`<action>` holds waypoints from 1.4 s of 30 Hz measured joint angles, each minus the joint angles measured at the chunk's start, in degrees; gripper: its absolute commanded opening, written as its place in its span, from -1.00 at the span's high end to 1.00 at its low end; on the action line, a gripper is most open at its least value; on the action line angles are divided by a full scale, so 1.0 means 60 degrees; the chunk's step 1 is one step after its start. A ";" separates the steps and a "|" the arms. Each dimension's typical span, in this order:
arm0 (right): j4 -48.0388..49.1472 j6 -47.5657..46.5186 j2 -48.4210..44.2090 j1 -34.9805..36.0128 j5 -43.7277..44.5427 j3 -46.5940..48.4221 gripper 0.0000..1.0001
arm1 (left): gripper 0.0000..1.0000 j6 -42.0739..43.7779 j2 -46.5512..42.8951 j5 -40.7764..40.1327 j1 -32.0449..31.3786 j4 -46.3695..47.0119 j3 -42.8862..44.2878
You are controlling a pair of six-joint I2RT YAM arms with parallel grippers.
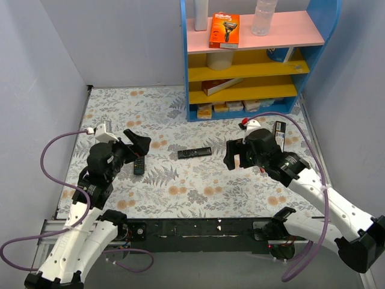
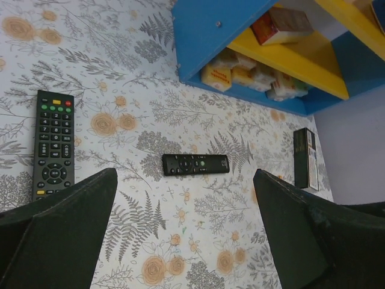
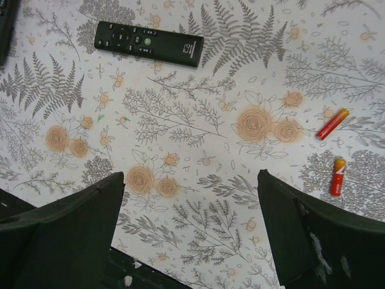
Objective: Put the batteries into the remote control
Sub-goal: Reset both arms
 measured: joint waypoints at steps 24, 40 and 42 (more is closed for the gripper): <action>-0.0397 -0.1013 -0.4674 -0.0004 0.2543 -0.0357 -0.96 | -0.96 -0.0503 -0.2229 -0.3016 0.0000 -0.1333 0.0262; -0.0871 -0.1483 -0.5996 -0.0004 0.2779 -0.0357 -0.96 | -0.96 -0.1435 -0.3559 -0.3311 0.0000 -0.2058 0.0182; -0.0874 -0.1486 -0.6069 -0.0004 0.2801 -0.0357 -0.96 | -0.96 -0.1443 -0.3548 -0.3315 0.0000 -0.2065 0.0182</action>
